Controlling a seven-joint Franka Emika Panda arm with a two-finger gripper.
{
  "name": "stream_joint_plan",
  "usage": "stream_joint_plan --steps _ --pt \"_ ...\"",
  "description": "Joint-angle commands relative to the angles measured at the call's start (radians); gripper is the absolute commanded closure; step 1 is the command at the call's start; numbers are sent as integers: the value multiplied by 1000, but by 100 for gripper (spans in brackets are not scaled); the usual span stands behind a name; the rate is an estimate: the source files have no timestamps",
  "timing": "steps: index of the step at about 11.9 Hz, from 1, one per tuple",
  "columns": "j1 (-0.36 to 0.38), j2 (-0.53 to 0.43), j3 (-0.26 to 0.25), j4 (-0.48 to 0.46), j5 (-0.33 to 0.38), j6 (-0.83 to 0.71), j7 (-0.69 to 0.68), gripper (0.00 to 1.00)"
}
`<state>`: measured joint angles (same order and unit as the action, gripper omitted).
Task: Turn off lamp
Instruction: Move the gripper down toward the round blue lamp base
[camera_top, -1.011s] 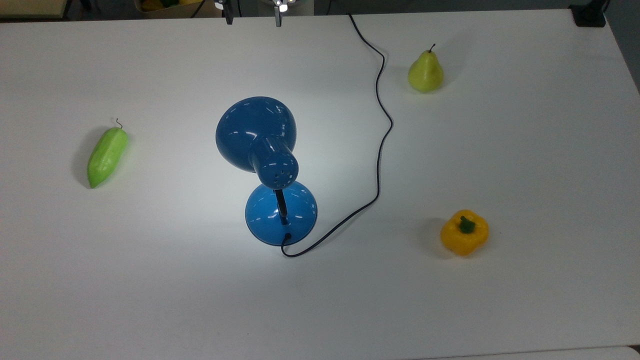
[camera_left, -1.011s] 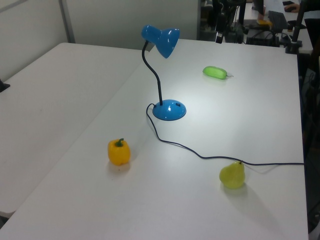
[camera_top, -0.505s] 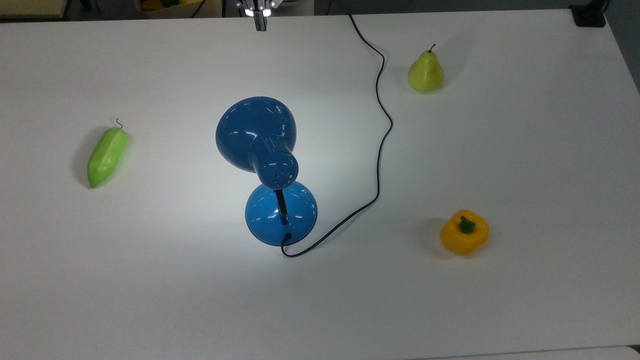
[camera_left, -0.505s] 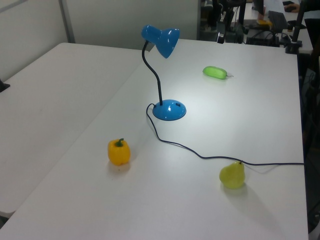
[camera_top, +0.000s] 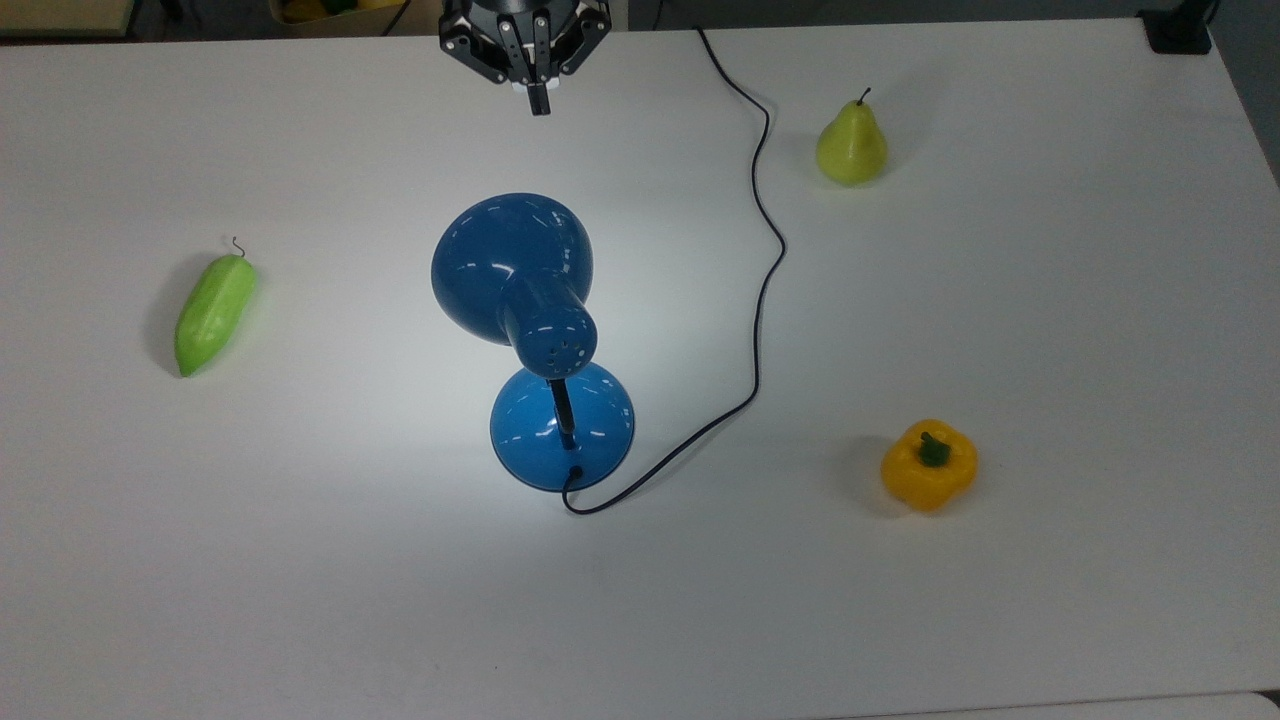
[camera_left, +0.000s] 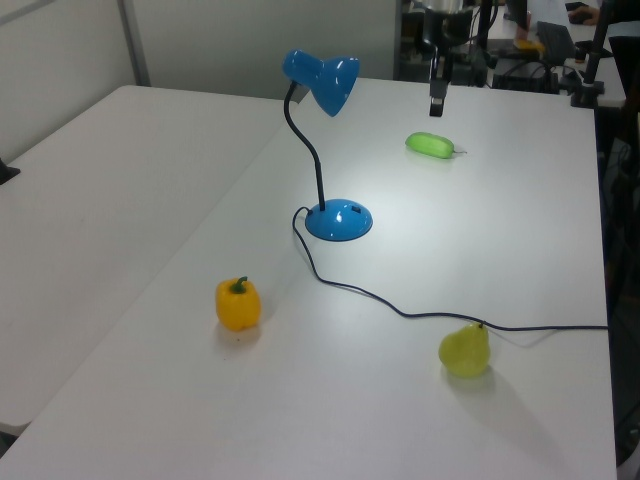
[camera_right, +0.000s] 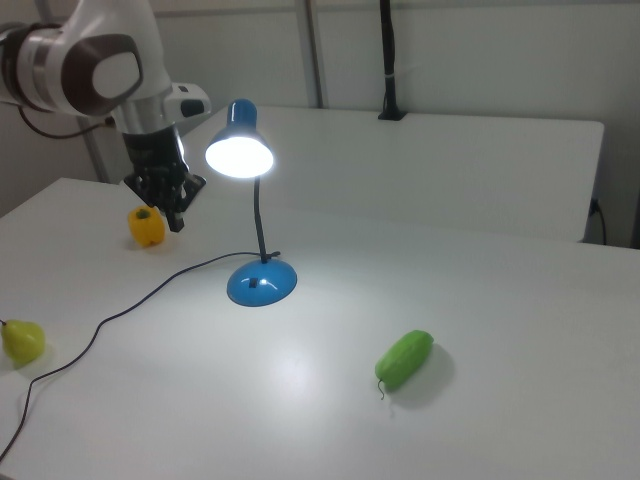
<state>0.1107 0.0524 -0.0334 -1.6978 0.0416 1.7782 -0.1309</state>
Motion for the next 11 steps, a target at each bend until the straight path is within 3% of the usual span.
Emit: stream_joint_plan --steps 1,7,11 --pt "3 26 1 -110 1 189 -33 100" --pt "14 121 1 -249 -39 574 -35 100" --pt "12 214 1 -256 -39 782 -35 100"
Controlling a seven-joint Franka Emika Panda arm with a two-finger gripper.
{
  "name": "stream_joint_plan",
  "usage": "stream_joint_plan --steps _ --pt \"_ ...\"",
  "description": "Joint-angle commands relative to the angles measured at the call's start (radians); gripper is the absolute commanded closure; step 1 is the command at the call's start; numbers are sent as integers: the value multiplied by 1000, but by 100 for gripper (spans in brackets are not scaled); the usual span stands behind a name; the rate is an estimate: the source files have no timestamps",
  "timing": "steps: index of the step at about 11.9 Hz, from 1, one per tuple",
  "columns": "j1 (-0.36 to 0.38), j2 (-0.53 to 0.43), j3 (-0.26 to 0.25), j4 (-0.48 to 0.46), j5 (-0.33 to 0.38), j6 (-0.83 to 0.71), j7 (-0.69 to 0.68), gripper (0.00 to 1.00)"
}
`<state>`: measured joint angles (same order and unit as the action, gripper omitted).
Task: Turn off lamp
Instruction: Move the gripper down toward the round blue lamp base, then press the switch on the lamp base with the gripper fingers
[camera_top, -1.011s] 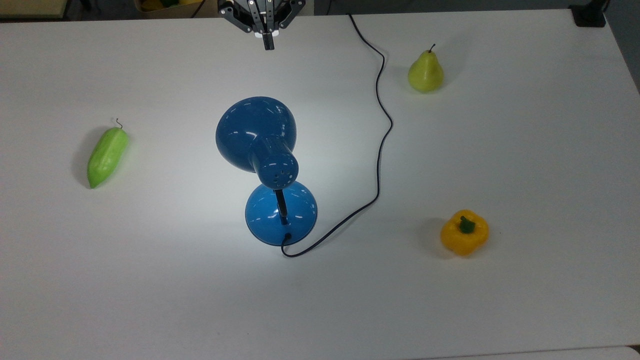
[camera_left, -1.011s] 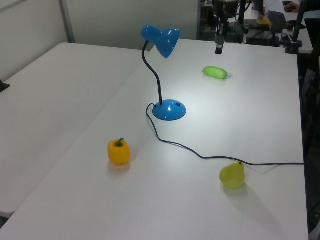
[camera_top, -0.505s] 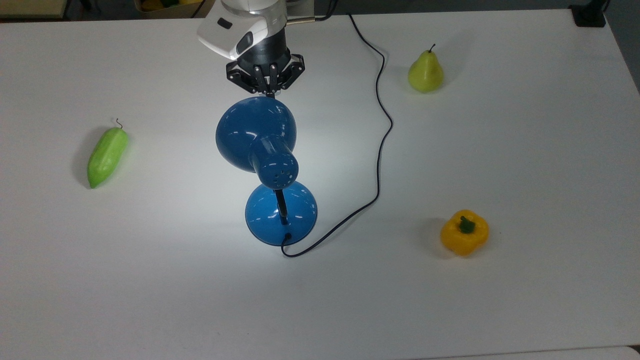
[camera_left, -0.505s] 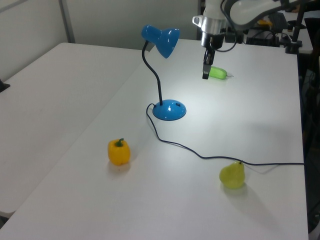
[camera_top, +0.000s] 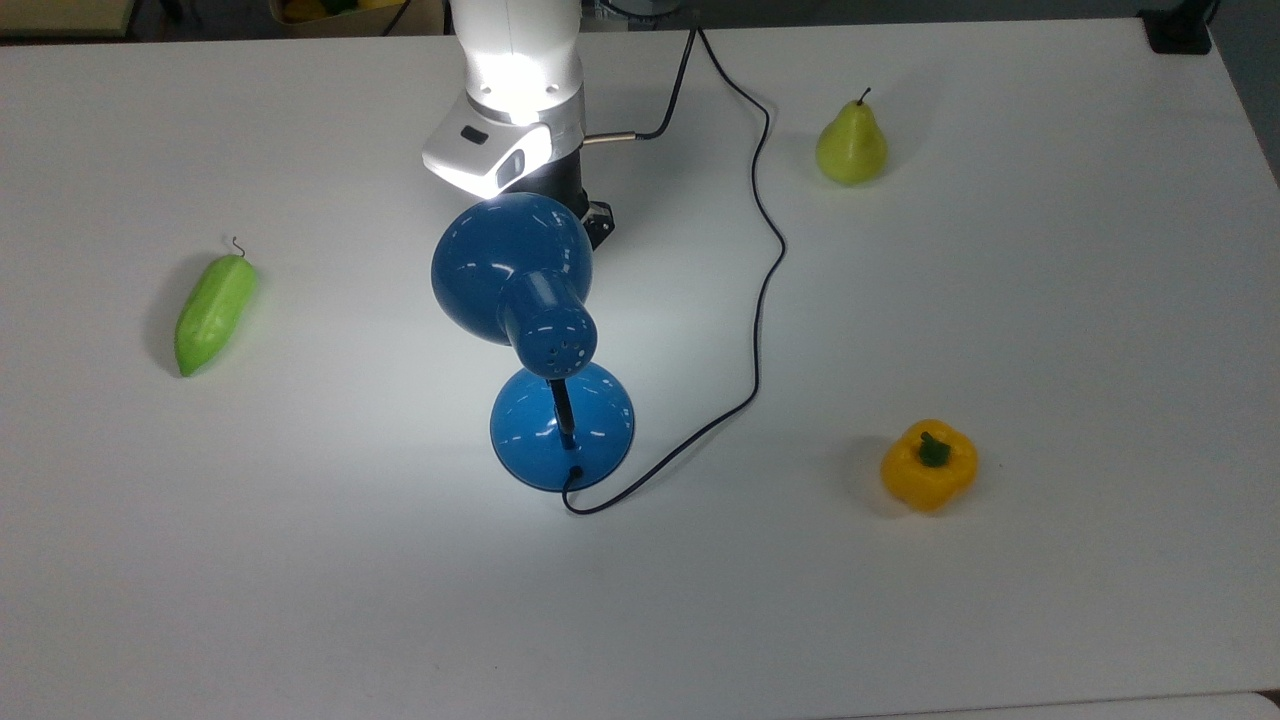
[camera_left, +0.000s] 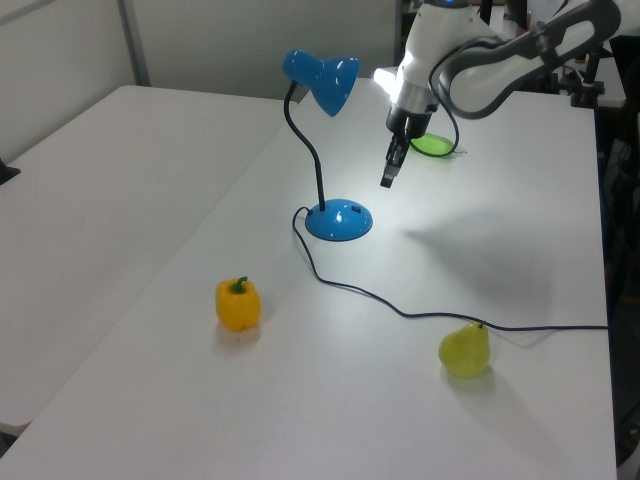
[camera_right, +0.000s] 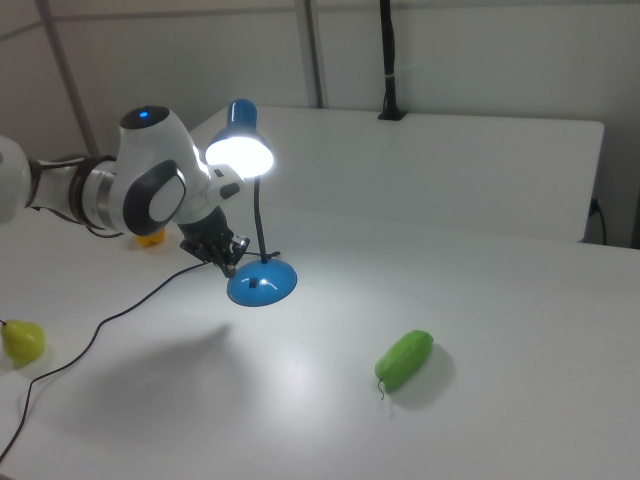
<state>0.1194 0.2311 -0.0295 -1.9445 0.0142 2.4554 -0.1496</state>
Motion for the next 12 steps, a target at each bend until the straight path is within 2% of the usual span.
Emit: stream_joint_plan --steps 1,5,12 --pt "3 62 -3 -8 -11 156 -16 100" --pt "5 125 -1 -1 -10 293 -7 100" --pt "11 166 -1 4 -10 332 -4 100"
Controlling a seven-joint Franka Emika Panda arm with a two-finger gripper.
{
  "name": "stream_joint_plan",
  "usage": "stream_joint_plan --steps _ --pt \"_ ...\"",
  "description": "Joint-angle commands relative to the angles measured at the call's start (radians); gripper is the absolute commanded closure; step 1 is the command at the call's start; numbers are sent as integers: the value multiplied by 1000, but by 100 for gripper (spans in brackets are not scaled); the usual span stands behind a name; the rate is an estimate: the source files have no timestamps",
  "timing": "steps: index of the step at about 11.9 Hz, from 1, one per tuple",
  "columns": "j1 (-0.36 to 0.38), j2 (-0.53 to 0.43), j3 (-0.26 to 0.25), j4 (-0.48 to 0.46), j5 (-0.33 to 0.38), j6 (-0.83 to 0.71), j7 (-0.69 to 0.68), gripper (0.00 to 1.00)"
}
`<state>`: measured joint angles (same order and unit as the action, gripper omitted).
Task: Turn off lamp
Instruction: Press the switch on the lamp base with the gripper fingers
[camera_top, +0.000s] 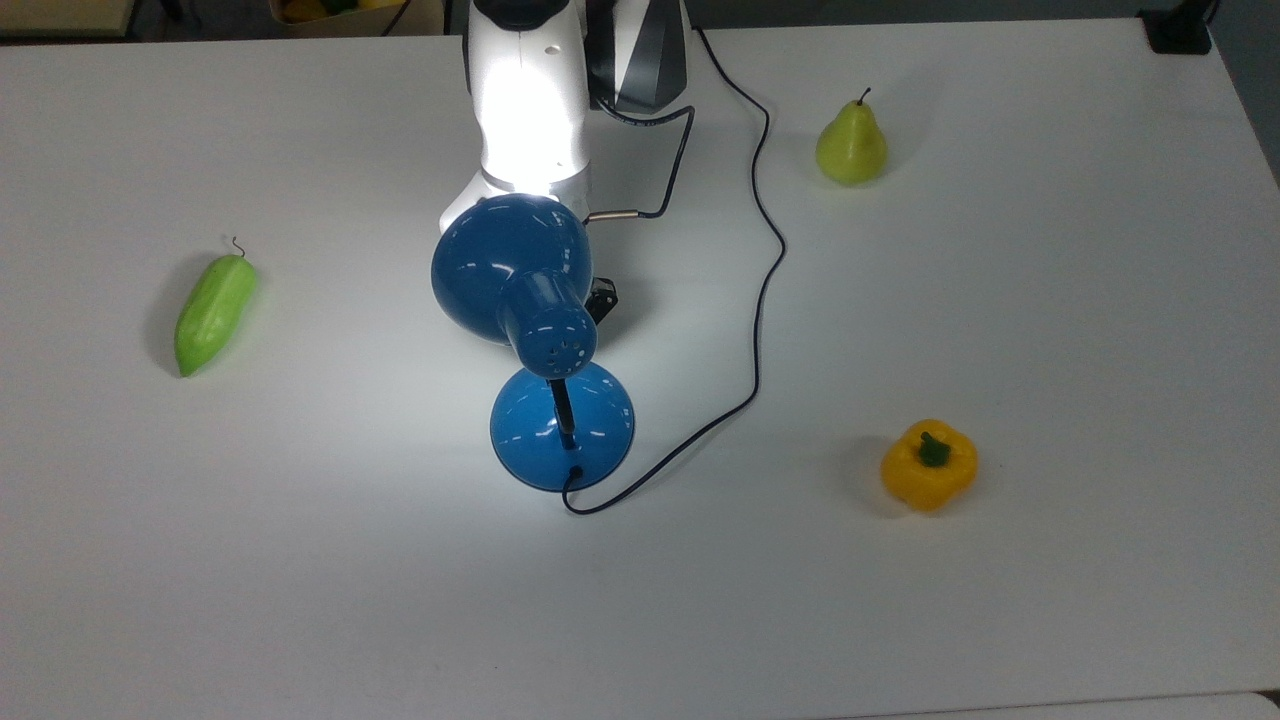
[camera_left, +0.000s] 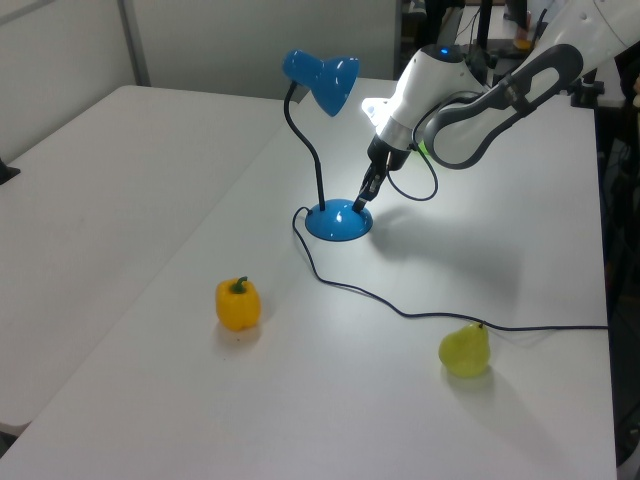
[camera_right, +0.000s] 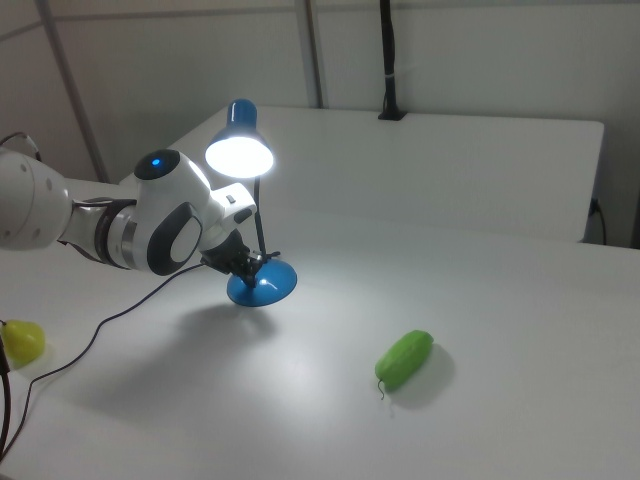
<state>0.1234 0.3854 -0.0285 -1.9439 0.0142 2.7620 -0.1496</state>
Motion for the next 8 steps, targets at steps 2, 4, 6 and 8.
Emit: stream_joint_plan --steps 2,4,6,8 --pt "7 33 -2 13 -10 33 -4 100" --pt "7 43 -4 5 -11 31 -5 100" --pt "4 40 -4 -7 -11 22 -8 100" --pt "4 8 -4 -27 -11 -28 -10 100"
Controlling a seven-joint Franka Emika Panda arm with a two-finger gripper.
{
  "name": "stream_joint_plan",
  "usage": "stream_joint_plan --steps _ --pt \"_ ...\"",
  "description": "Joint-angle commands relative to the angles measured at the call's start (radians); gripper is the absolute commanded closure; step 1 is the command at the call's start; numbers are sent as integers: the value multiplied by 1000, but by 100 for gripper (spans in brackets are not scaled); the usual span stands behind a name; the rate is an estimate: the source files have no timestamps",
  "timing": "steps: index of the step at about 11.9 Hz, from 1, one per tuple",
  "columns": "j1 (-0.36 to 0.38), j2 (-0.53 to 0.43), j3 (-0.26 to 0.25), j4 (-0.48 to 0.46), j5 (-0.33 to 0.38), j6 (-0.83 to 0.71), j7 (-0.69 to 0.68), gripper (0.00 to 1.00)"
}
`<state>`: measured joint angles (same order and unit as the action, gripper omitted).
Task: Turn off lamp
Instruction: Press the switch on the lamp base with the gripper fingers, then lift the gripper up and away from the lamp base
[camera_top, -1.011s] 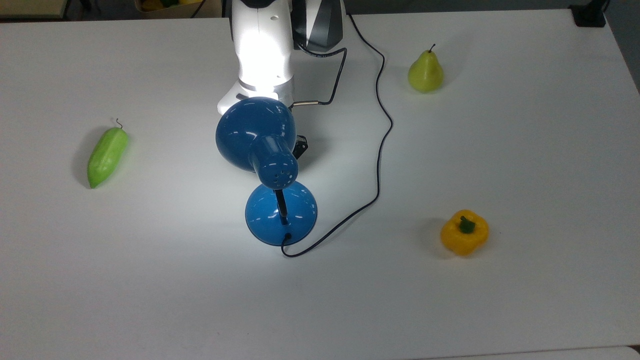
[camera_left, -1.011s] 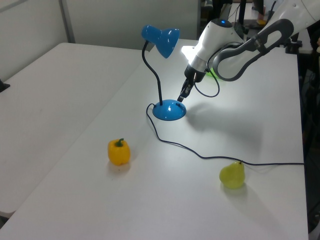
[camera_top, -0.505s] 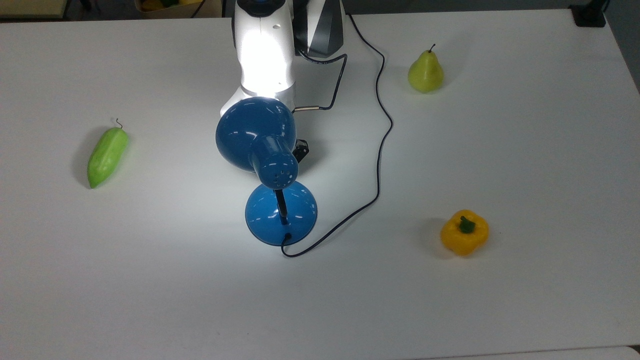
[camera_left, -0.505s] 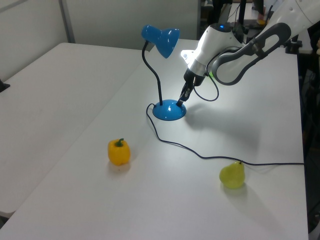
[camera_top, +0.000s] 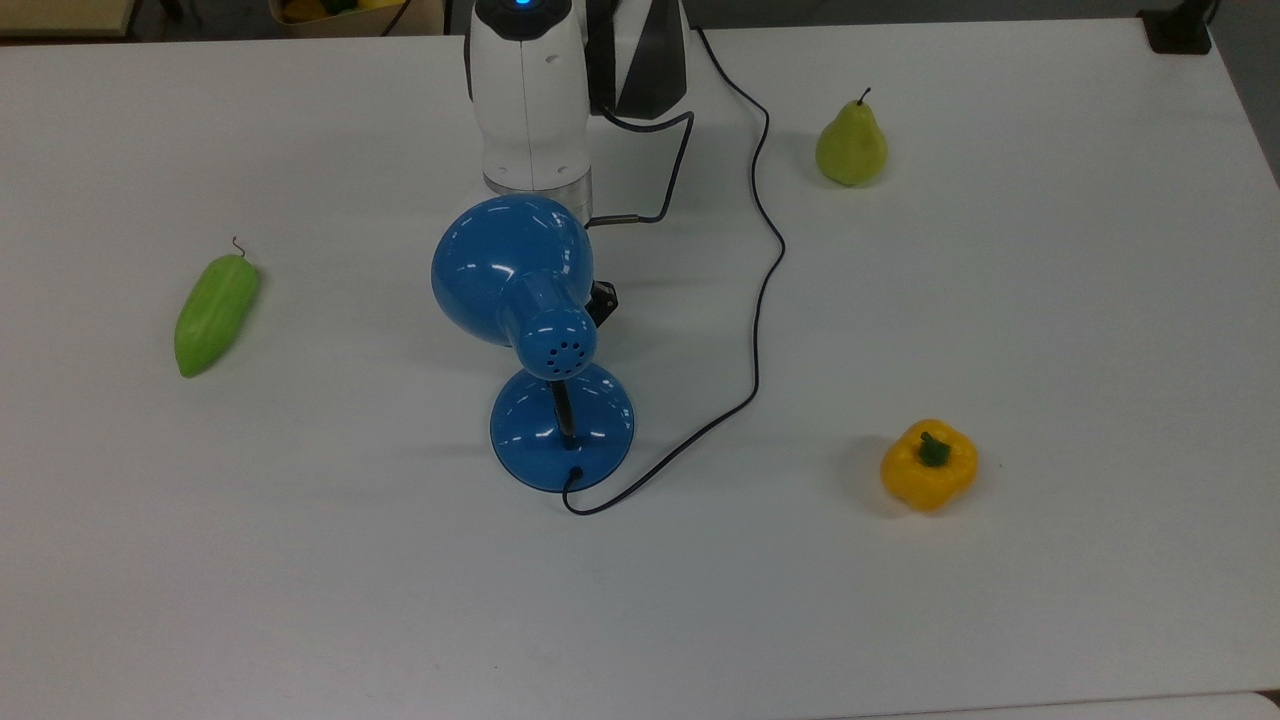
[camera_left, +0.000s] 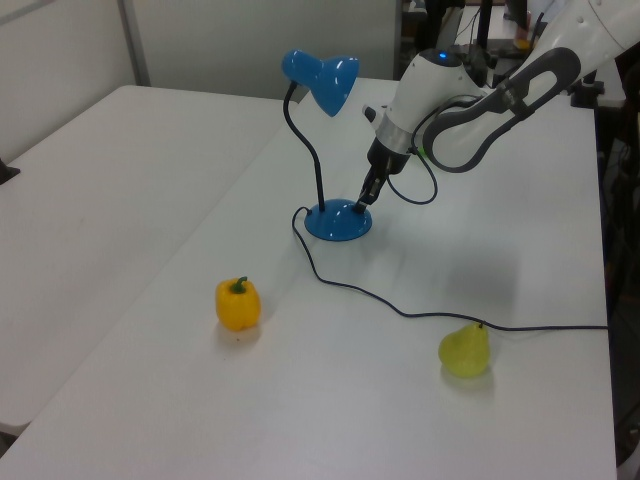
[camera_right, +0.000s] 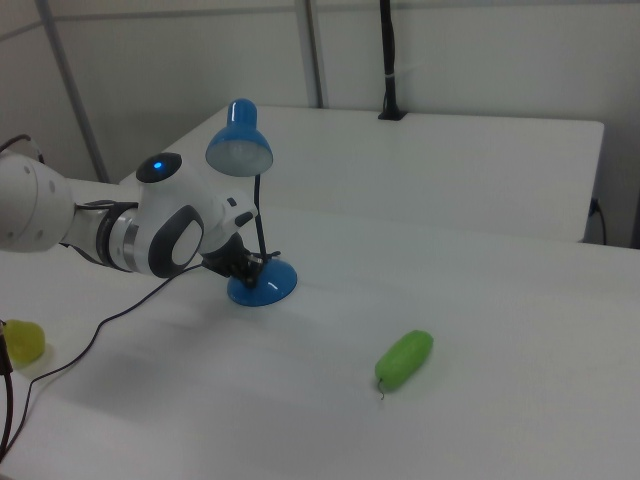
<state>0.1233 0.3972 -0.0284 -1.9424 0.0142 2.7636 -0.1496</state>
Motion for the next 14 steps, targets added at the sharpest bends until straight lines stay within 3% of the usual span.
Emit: stream_joint_plan --steps 1,6,7,9,10,11,14 --pt "4 -21 -4 -29 -11 -83 -10 100" --pt "10 -251 -2 -13 -10 -544 -15 100" --pt "10 -285 -2 -3 -8 -624 -11 96" --pt "10 -357 -2 48 6 -828 -1 58" --pt "22 -401 -4 69 6 -923 4 18" --pt "27 -443 -11 89 6 -993 5 0" --pt "29 -477 -15 224 41 -1223 74 0"
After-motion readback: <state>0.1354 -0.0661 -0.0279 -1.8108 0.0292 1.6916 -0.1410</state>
